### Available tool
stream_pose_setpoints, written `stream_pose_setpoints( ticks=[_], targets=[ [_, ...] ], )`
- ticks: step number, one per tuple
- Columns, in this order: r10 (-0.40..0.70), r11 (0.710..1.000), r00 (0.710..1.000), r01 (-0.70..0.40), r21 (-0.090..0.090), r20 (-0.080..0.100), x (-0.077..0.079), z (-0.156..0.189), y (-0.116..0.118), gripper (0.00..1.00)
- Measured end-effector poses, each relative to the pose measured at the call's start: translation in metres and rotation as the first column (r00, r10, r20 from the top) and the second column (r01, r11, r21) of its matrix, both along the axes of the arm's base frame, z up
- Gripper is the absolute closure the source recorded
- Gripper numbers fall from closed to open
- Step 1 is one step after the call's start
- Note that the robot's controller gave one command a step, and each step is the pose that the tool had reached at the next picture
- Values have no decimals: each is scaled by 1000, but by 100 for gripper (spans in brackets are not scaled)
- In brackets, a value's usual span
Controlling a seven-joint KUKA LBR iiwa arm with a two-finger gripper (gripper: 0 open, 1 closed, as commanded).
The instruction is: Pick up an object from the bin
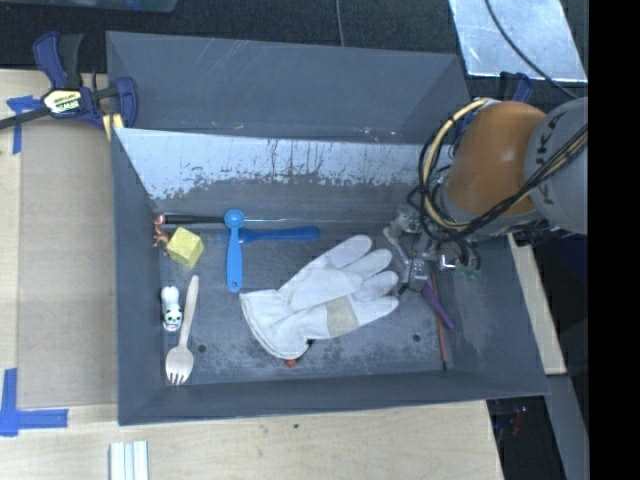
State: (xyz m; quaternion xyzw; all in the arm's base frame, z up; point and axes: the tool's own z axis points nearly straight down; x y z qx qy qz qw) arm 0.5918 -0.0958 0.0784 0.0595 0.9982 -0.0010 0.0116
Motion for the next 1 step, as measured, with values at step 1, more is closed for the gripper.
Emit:
stream_pose_setpoints(
  ticks=[1],
  targets=[
    [21, 1000, 1000, -21, -12, 20, 15, -40, 37, 100]
  ],
)
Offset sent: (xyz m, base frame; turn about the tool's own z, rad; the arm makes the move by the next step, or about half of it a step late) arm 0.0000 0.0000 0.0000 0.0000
